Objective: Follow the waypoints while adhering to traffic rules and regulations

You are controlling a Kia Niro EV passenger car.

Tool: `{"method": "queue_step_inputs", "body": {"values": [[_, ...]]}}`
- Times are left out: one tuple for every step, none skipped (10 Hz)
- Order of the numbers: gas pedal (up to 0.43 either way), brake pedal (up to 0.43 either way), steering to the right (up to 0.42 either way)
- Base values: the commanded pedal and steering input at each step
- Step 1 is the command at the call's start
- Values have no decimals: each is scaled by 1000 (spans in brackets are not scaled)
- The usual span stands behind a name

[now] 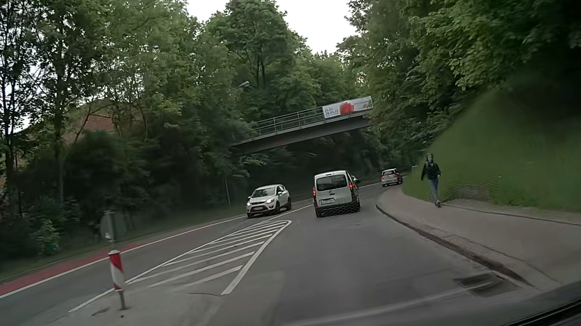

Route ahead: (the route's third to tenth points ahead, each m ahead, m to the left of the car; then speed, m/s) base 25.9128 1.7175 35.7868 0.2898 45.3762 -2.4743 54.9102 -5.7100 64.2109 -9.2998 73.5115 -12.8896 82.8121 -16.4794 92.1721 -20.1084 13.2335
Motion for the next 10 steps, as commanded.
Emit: {"method": "queue_step_inputs", "body": {"values": [[150, 0, -5], [138, 0, -3], [130, 0, 2], [130, 0, 5], [130, 0, 8], [118, 0, 8], [110, 0, 9], [110, 0, 9], [110, 0, 11], [110, 0, 17]]}}
